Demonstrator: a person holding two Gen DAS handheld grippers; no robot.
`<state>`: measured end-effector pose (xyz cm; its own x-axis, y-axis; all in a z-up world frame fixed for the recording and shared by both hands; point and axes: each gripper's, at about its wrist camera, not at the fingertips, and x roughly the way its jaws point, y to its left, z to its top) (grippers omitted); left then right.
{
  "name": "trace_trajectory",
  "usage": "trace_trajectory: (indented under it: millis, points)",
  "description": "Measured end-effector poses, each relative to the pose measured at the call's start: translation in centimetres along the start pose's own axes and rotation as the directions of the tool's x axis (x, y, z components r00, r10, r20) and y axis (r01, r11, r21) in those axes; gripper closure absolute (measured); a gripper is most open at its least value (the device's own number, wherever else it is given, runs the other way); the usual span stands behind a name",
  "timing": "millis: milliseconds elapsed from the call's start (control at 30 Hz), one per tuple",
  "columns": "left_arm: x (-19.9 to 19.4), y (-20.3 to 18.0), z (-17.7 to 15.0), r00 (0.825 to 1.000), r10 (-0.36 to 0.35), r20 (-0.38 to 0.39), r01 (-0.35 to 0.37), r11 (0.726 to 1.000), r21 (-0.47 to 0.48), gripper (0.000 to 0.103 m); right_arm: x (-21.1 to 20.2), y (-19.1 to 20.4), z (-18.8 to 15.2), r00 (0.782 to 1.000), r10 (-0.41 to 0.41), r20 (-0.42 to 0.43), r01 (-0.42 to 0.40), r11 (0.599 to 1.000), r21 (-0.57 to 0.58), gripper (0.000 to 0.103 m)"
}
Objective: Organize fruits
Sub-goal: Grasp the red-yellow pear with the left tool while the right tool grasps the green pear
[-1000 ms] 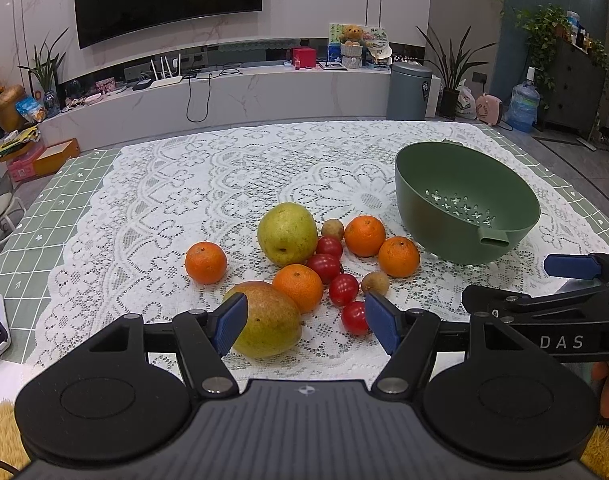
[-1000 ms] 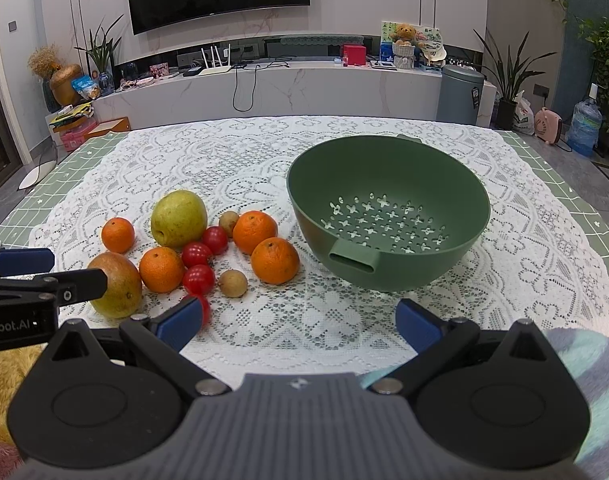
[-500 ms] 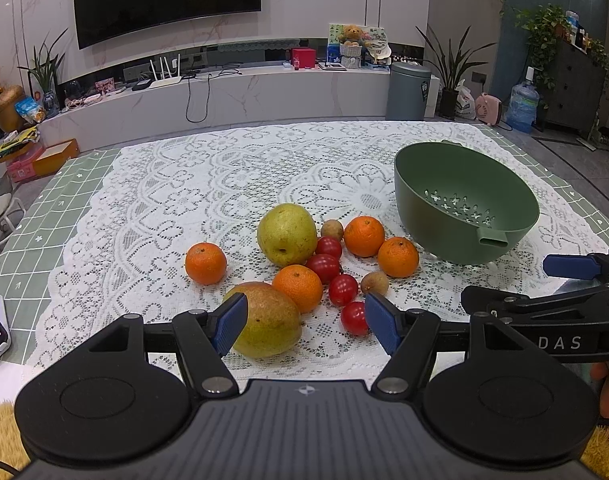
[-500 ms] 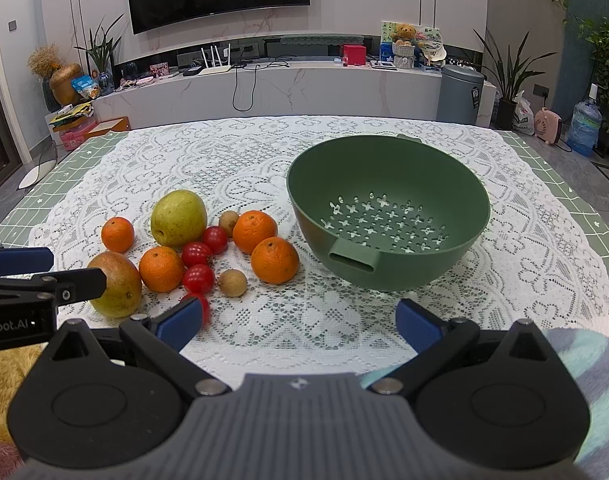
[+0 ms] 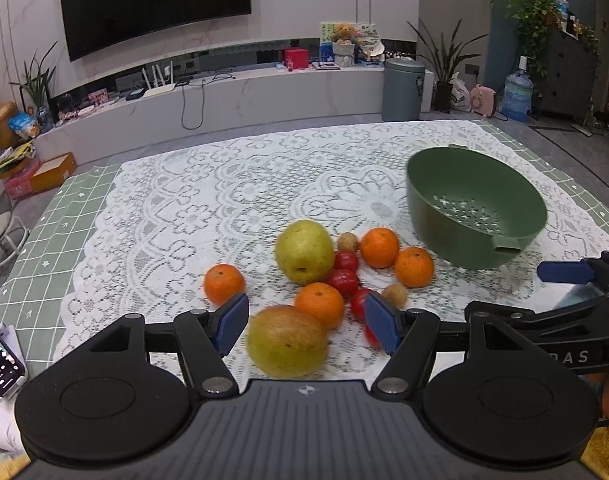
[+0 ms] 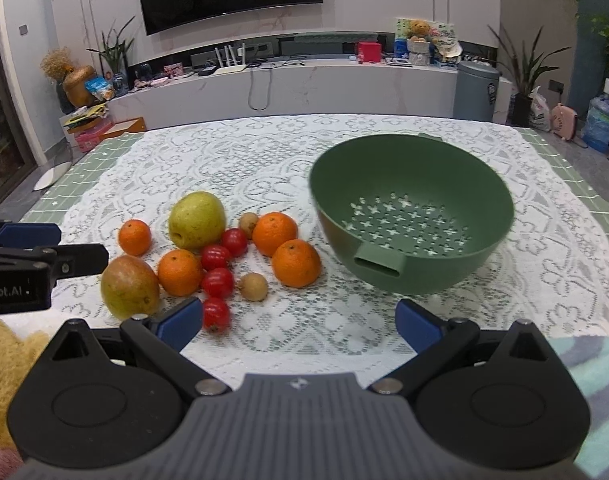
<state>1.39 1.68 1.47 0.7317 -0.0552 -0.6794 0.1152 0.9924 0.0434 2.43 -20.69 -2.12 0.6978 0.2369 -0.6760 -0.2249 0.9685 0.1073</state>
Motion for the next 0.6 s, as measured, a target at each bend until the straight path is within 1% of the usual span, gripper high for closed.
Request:
trace_trajectory:
  millis: [33, 67, 100, 133, 200, 267, 400, 500, 600]
  points:
    - [0.1, 0.4, 0.2, 1.000, 0.001, -0.002, -0.001, 1.000, -0.001, 0.030, 0.1, 0.1, 0.2, 1.000, 0.010, -0.002, -0.010, 1.000, -0.002, 0.014]
    - [0.1, 0.8, 0.4, 1.000, 0.004, -0.002, -0.004, 1.000, -0.003, 0.031, 0.3, 0.3, 0.4, 1.000, 0.022, -0.007, -0.022, 1.000, -0.009, 0.019]
    - [0.2, 1.2, 0.6, 1.000, 0.007, -0.002, -0.007, 1.000, -0.008, 0.032, 0.6, 0.6, 0.6, 0.999, 0.033, -0.012, -0.033, 0.999, -0.020, 0.022]
    - [0.3, 1.6, 0.8, 1.000, 0.006, -0.004, -0.006, 1.000, -0.014, 0.032, 0.8, 1.0, 0.8, 0.999, 0.043, -0.011, -0.043, 0.998, -0.034, 0.024]
    - [0.5, 2.5, 1.2, 1.000, -0.005, -0.014, 0.005, 1.000, -0.029, 0.034, 1.0, 1.7, 1.2, 0.998, 0.065, 0.003, -0.065, 0.996, -0.068, 0.030]
    - [1.1, 3.5, 1.6, 0.999, -0.026, -0.035, 0.024, 0.998, -0.054, 0.038, 1.2, 2.4, 1.6, 0.996, 0.089, 0.022, -0.086, 0.991, -0.100, 0.034]
    - [2.4, 4.7, 1.7, 0.990, -0.095, -0.103, 0.087, 0.993, -0.080, 0.038, 2.7, 3.5, 2.8, 0.992, 0.124, 0.017, -0.120, 0.981, -0.150, 0.035]
    - [3.1, 5.1, 1.5, 0.978, -0.148, -0.144, 0.140, 0.988, -0.068, 0.038, 4.2, 3.5, 3.8, 0.989, 0.146, 0.005, -0.144, 0.980, -0.138, 0.035]
    - [4.0, 5.1, 1.2, 0.963, -0.183, -0.198, 0.176, 0.983, -0.053, 0.033, 5.6, 3.3, 4.8, 0.986, 0.164, -0.012, -0.164, 0.980, -0.114, 0.035]
